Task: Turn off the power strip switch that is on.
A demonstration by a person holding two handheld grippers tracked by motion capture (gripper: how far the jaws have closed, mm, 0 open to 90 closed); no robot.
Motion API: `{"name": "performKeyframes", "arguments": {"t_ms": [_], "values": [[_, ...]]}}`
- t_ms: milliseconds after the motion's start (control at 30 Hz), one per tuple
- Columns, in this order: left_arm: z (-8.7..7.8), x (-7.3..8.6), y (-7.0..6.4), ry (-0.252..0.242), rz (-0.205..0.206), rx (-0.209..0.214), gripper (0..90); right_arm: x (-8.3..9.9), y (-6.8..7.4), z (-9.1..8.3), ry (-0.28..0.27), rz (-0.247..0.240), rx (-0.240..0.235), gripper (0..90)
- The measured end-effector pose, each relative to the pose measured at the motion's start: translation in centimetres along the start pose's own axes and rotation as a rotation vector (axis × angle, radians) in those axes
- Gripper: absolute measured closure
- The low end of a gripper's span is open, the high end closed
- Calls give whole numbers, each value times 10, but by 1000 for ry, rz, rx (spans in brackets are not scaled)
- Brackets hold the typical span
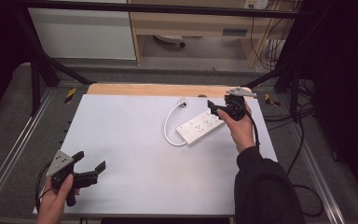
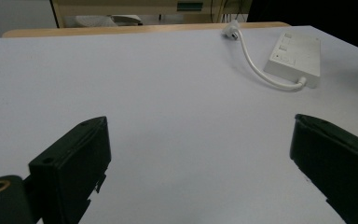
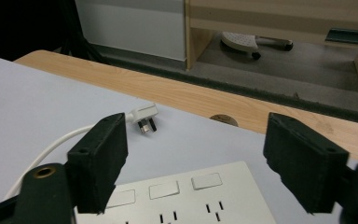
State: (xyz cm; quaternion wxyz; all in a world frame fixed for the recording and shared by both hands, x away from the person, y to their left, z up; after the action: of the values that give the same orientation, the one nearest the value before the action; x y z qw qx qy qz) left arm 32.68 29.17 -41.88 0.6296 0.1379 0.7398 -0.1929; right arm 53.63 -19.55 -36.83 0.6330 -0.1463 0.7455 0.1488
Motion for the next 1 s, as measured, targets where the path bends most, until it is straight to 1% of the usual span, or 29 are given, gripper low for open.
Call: {"name": "performKeyframes", "arguments": {"t_ms": [167,233,267,300,400,433,467,500,533,600,633,667,700,767,800,967,1000], "values": [[0,0,0,0,-3,-1,51,4,-3,6,-3,2,21,357],[0,0,0,-1,-3,0,51,5,-5,8,-6,3,29,389],[0,0,0,-1,-3,0,51,5,-5,8,-6,3,29,389],[0,0,0,-1,-4,-1,52,6,-7,9,-12,2,36,435],[0,0,0,-1,-5,0,51,8,-10,11,-11,1,52,494],[0,0,0,-1,-5,0,51,8,-10,11,-11,1,52,494],[0,0,0,-1,-5,0,51,10,-12,12,-9,-2,59,521],[0,0,0,-2,-5,0,51,10,-12,12,-9,-2,59,521],[0,0,0,-2,-5,1,52,11,-13,14,-10,-10,65,563],[0,0,0,-2,-5,1,52,11,-13,14,-11,-8,66,580],[0,0,0,-3,-5,1,52,12,-14,16,-17,-9,65,623],[0,0,0,-2,-5,1,52,12,-14,16,-17,-9,65,623],[0,0,0,-3,-5,1,51,13,-13,17,-21,-6,64,655],[0,0,0,-3,-4,2,52,14,-13,18,-22,-10,63,669],[0,0,0,-3,-4,2,51,16,-13,20,-19,-9,65,702],[0,0,1,-3,-3,3,52,19,-13,23,-22,-7,73,742],[0,0,1,-5,-5,3,51,21,-14,25,-20,-5,74,762]]}}
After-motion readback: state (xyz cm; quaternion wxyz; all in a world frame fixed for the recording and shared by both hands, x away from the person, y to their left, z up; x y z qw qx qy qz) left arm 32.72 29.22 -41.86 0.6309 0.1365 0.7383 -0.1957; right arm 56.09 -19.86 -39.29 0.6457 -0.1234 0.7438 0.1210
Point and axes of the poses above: each handheld gripper's, and its own axes: z roughly forward along the jaws, x roughly out of its underside, y roughly to its left, the point moved 2 cm from there along z, roughly forward along the jaws, and after that the axes turned 15 degrees about -y, right-handed, at the moved point
